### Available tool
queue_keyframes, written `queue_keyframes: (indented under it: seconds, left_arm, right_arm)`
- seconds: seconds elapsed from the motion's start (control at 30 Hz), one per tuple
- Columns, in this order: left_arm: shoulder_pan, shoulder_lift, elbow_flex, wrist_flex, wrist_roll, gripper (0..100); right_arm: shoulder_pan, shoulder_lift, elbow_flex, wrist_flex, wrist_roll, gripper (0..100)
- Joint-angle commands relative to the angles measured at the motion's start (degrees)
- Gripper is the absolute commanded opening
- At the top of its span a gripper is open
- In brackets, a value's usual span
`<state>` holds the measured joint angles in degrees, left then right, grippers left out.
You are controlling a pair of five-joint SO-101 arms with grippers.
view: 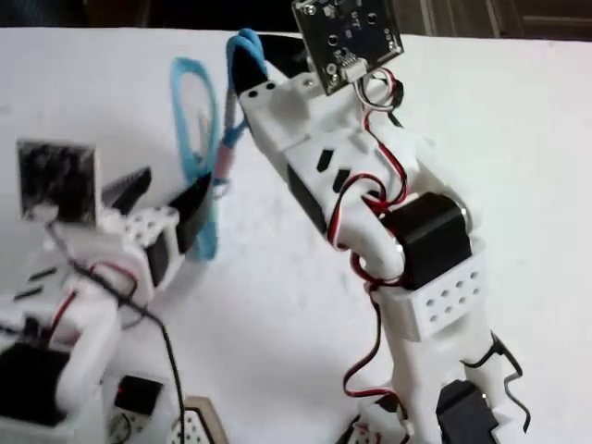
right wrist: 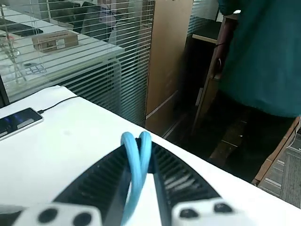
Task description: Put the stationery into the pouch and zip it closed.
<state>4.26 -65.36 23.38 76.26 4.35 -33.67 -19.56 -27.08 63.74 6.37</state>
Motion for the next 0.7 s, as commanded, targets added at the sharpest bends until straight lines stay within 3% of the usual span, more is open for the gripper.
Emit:
queue_keyframes:
  seconds: [0.0, 0.47, 0.67]
  left_arm:
    - [0.6, -3.5, -0.9, 3.1, -1.1, 25]
    - [2.6, -4.0, 13.5, 2.2, -5.4, 25]
    - [8.1, -5.0, 16.7, 0.3, -0.4, 26]
  right_arm:
    - [-0.1, -0.2, -0.3, -2.4, -0.4, 1.7]
    - [-7.6, 0.2, -0.5, -13.1, 0.2, 1.6]
    - [-7.6, 0.2, -0.5, -14.1, 0.2, 1.6]
